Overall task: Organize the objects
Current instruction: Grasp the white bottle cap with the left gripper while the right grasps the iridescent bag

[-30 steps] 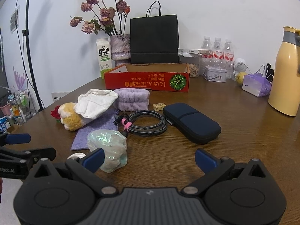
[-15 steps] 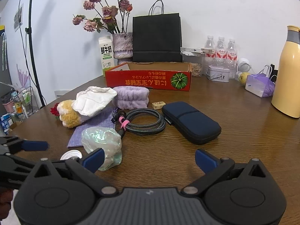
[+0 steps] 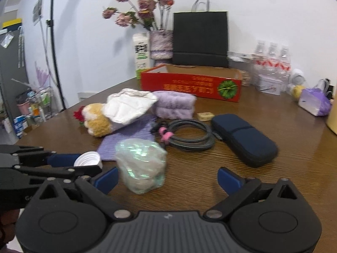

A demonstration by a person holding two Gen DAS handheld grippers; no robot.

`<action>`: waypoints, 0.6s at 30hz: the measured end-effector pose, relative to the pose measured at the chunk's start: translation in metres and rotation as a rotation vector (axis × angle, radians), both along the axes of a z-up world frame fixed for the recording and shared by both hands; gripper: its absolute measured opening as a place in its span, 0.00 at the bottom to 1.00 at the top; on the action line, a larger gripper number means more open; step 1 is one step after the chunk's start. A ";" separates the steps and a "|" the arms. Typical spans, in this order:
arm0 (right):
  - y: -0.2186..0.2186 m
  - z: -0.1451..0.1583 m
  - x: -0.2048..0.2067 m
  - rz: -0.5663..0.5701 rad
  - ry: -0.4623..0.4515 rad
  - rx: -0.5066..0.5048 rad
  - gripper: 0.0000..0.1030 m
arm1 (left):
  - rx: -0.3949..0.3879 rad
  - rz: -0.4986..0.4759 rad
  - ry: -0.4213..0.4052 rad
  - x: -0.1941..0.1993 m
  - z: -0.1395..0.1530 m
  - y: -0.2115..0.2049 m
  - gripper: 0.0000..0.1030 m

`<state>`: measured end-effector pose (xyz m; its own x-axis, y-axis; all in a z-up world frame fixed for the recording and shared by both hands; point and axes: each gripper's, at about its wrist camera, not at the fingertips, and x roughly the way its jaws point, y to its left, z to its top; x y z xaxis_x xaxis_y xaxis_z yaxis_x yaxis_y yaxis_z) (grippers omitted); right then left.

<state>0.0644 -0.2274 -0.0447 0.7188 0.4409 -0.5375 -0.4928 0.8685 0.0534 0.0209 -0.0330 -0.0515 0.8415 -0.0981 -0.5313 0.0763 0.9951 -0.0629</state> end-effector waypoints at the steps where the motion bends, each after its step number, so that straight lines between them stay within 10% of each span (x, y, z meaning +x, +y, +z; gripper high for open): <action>1: 0.004 -0.001 0.001 0.007 0.002 -0.006 0.92 | -0.006 0.004 -0.005 -0.001 0.001 0.003 0.39; 18: 0.034 -0.005 0.016 -0.010 0.034 0.019 0.39 | -0.025 0.027 -0.058 0.001 0.008 0.040 0.40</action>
<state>0.0807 -0.1932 -0.0495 0.7048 0.4445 -0.5530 -0.4820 0.8719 0.0865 0.0222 0.0070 -0.0431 0.8731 -0.0877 -0.4796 0.0541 0.9950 -0.0836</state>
